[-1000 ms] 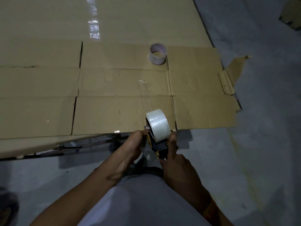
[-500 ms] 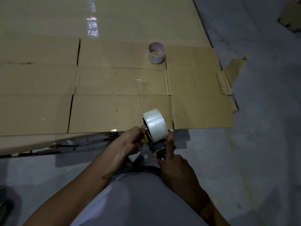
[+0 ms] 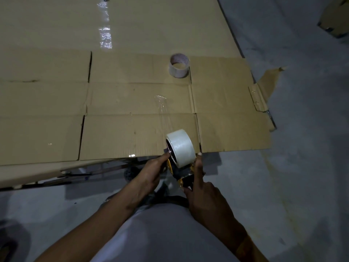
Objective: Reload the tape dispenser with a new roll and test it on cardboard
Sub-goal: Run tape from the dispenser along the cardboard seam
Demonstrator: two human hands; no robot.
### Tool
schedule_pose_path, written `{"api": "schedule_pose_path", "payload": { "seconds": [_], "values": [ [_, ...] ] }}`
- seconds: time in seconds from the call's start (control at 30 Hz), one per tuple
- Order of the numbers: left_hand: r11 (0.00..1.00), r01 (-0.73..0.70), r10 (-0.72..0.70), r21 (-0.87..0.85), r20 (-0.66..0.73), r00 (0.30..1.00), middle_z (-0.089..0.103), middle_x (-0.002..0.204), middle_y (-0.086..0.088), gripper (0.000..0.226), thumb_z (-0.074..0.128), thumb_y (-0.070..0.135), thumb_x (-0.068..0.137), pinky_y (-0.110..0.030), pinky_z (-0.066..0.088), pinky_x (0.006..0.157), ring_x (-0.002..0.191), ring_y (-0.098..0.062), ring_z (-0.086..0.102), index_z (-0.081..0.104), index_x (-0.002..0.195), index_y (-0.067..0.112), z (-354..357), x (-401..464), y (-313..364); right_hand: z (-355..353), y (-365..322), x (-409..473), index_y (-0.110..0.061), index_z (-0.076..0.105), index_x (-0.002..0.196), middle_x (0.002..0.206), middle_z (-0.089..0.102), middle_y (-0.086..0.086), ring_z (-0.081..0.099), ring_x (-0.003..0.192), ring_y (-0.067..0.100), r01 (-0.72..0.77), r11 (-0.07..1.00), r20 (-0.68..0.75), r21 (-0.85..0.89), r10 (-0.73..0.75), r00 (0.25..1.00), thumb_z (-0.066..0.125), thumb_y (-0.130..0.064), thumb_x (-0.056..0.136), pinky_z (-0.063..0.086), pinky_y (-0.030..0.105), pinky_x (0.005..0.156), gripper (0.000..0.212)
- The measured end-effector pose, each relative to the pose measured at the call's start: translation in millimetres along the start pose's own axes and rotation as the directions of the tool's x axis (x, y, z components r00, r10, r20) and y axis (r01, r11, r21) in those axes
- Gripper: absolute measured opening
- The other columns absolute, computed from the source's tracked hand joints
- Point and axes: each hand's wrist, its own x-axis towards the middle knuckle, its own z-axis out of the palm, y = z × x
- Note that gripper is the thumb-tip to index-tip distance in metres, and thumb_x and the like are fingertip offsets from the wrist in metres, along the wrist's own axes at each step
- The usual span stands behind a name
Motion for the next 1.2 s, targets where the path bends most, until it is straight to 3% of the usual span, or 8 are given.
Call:
{"api": "schedule_pose_path", "payload": {
  "seconds": [0.1, 0.3, 0.47, 0.6, 0.77, 0.9, 1.03, 1.2],
  "values": [
    [1.000, -0.009, 0.009, -0.004, -0.001, 1.000, 0.083, 0.118, -0.014, 0.054, 0.088, 0.042, 0.083, -0.053, 0.052, 0.116, 0.123, -0.034, 0.074, 0.081, 0.119, 0.003, 0.7, 3.0, 2.0, -3.0, -2.1, 0.1, -0.037, -0.060, 0.134, 0.103, 0.072, 0.010, 0.070, 0.082, 0.025, -0.009, 0.999, 0.027, 0.034, 0.008, 1.000, 0.043, -0.054, 0.105, 0.058, 0.039, 0.073, 0.108],
    [0.999, -0.037, 0.036, 0.010, 0.024, 0.999, 0.080, 0.121, -0.020, 0.076, 0.097, 0.045, 0.071, -0.060, 0.047, 0.120, 0.127, -0.040, 0.071, 0.077, 0.125, -0.005, -8.0, 14.6, -2.6, -4.1, -1.0, 0.4, -0.032, -0.054, 0.141, 0.102, 0.072, 0.010, 0.069, 0.080, 0.024, -0.011, 1.000, 0.024, 0.023, 0.010, 1.000, 0.047, -0.048, 0.105, 0.058, 0.040, 0.072, 0.109],
    [0.991, -0.136, 0.135, 0.009, 0.043, 0.990, 0.081, 0.123, -0.013, 0.049, 0.089, 0.028, 0.084, -0.062, 0.052, 0.115, 0.123, -0.038, 0.074, 0.077, 0.127, 0.009, -6.3, 12.9, 1.2, -4.3, -1.5, 2.6, -0.038, -0.055, 0.139, 0.105, 0.072, 0.011, 0.070, 0.082, 0.025, -0.028, 0.997, 0.036, 0.073, 0.026, 0.999, 0.049, -0.048, 0.105, 0.058, 0.040, 0.073, 0.109],
    [0.986, -0.162, 0.163, -0.036, 0.017, 0.986, 0.080, 0.126, -0.012, 0.045, 0.087, 0.018, 0.086, -0.061, 0.058, 0.106, 0.121, -0.037, 0.075, 0.076, 0.130, 0.014, -3.1, 10.9, 3.6, -3.7, -1.6, 2.0, -0.036, -0.051, 0.144, 0.101, 0.073, 0.008, 0.070, 0.080, 0.023, -0.025, 0.998, 0.015, 0.058, 0.024, 1.000, 0.050, -0.047, 0.105, 0.059, 0.039, 0.071, 0.109],
    [0.994, -0.078, 0.069, -0.075, -0.113, 0.991, 0.078, 0.119, -0.029, 0.053, 0.092, 0.017, 0.074, -0.075, 0.049, 0.104, 0.120, -0.059, 0.067, 0.077, 0.122, 0.000, -2.8, 23.1, -1.6, -7.2, -2.8, 3.1, -0.029, -0.044, 0.151, 0.105, 0.072, 0.009, 0.069, 0.084, 0.022, -0.035, 0.998, 0.028, 0.049, 0.034, 0.999, 0.053, -0.043, 0.104, 0.058, 0.038, 0.074, 0.108],
    [0.992, -0.088, 0.079, -0.095, -0.097, 0.992, 0.080, 0.117, -0.025, 0.049, 0.089, 0.011, 0.078, -0.073, 0.057, 0.097, 0.113, -0.049, 0.075, 0.076, 0.123, 0.000, -0.1, 17.7, 1.5, -16.3, -9.6, 1.2, -0.024, -0.038, 0.156, 0.111, 0.072, 0.009, 0.070, 0.090, 0.023, -0.052, 0.996, 0.066, 0.071, 0.048, 0.997, 0.052, -0.046, 0.105, 0.054, 0.034, 0.074, 0.105],
    [0.986, -0.088, 0.077, -0.139, -0.087, 0.993, 0.077, 0.119, -0.030, 0.048, 0.087, 0.002, 0.079, -0.075, 0.056, 0.096, 0.108, -0.048, 0.076, 0.073, 0.123, -0.009, 3.6, 12.1, 6.2, -21.7, -14.7, 1.1, -0.021, -0.033, 0.158, 0.115, 0.071, 0.010, 0.070, 0.093, 0.023, -0.058, 0.993, 0.076, 0.099, 0.051, 0.996, 0.052, -0.046, 0.105, 0.042, 0.028, 0.068, 0.103],
    [0.981, -0.085, 0.070, -0.174, -0.089, 0.994, 0.077, 0.123, -0.030, 0.054, 0.087, -0.002, 0.077, -0.075, 0.054, 0.100, 0.114, -0.048, 0.075, 0.070, 0.127, -0.013, 5.8, 7.2, 10.7, -14.3, -12.1, 2.8, -0.026, -0.039, 0.154, 0.114, 0.073, 0.010, 0.072, 0.092, 0.025, -0.062, 0.994, 0.051, 0.085, 0.058, 0.997, 0.053, -0.047, 0.104, 0.058, 0.038, 0.076, 0.106]
  ]
}}
